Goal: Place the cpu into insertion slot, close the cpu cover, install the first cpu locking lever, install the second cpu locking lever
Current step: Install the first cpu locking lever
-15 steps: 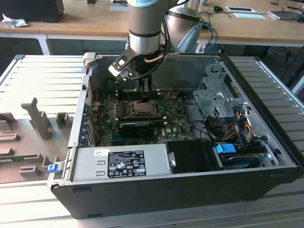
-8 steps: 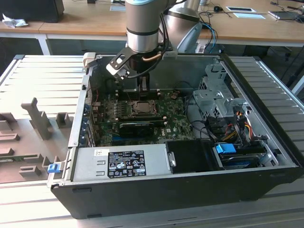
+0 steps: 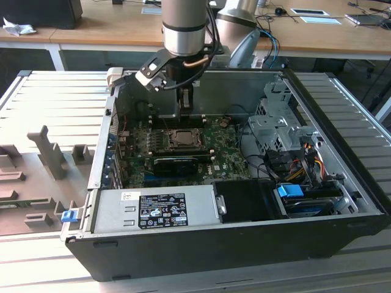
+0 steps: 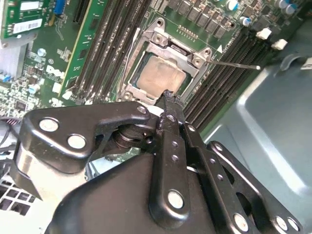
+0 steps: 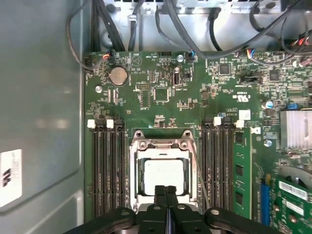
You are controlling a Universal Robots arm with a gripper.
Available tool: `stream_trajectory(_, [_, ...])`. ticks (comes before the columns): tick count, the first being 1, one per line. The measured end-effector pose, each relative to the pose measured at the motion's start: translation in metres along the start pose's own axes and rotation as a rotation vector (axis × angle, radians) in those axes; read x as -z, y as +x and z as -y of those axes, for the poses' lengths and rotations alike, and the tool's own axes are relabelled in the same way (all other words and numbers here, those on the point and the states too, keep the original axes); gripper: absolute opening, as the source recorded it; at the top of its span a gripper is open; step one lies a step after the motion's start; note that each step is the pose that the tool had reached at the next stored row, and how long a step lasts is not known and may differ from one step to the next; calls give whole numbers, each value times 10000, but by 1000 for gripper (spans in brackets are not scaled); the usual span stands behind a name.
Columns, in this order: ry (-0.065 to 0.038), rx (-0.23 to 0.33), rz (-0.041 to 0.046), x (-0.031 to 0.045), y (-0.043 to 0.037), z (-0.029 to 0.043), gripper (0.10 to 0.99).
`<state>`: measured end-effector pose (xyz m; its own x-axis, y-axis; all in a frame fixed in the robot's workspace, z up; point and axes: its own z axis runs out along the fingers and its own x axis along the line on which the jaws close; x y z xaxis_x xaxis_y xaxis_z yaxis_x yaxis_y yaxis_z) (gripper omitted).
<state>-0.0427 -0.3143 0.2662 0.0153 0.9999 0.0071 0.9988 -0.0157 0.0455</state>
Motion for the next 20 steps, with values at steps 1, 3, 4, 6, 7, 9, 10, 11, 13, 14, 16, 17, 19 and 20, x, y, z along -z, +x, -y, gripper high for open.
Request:
stream_trajectory(1, [0,0,-1,35,0,-2,106])
stream_trajectory(3, [-1,38,-3,56,1,-3,106])
stream_trajectory(4, [0,207,-11,56,1,-3,106])
stream_trajectory(6, [5,718,-33,56,1,-3,106])
stream_trajectory(7, [6,903,-42,55,1,-3,106])
stream_trajectory(9, [12,1633,-74,55,0,-3,106])
stream_trajectory(10, [15,2085,-95,54,0,-2,106])
stream_trajectory(11, [16,2352,-107,54,1,-2,106])
stream_trajectory(13, [27,2990,-135,52,0,-2,106])
stream_trajectory(14, [31,3311,-150,50,1,-2,106])
stream_trajectory(16, [34,3715,-165,50,0,-2,106])
stream_trajectory(17, [37,3927,-172,49,0,-2,106])
stream_trajectory(19, [42,4406,-180,49,0,-2,106])
stream_trajectory(20, [46,4718,-186,49,0,-2,106])
